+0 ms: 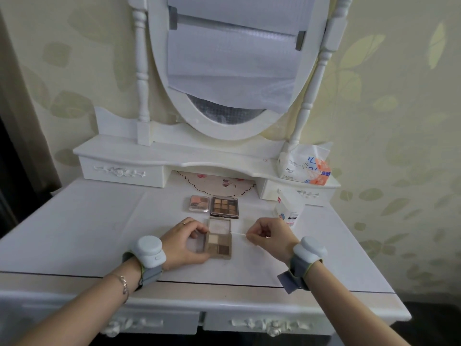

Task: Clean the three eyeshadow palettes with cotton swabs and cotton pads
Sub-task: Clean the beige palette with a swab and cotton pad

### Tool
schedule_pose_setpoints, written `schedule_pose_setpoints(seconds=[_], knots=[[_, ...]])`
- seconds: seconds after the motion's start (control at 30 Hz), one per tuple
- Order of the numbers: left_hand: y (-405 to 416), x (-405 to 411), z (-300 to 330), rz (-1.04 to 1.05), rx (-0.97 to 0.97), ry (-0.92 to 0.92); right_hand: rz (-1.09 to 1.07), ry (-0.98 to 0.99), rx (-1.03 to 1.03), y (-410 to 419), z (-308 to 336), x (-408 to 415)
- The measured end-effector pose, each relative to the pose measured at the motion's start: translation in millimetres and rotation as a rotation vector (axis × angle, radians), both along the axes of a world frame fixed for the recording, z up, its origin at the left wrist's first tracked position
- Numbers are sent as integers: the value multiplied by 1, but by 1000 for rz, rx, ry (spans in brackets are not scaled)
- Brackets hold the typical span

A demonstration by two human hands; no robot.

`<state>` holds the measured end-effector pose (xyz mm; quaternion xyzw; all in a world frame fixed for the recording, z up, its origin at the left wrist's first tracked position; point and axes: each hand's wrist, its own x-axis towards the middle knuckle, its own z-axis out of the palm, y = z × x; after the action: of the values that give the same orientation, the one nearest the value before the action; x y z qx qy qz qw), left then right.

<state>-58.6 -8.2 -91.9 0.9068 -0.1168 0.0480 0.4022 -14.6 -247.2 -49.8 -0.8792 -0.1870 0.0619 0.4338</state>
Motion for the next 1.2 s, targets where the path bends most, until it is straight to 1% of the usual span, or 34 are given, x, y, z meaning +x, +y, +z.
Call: schedule_pose_setpoints(seconds=[0.1,0.37,0.47,0.6,0.67,0.77,0.83,1.0,1.2], knots=[[1,1,1,-3,-19,17,-28,9,59,-2,-6,0],[1,1,4,-6,-42,38,14,27,9,-5,-11,0],[1,2,3,-9,-43,40,76,70,-6,-9,-8,-4],[0,2,3,-1,-50,42,222,168,-27,-15,1,-10],[0,2,3,0,-52,43,235,189,-3,-17,3,-12],[0,1,3,2,-55,43,125,182,135,-18,5,-12],[0,1,2,5,-49,45,17,142,170,-20,6,-11],[-1,0,2,22,-28,38,-280,50,96,-31,1,-4],[0,-1,2,21,-17,31,-410,21,-1,-48,-7,-3]])
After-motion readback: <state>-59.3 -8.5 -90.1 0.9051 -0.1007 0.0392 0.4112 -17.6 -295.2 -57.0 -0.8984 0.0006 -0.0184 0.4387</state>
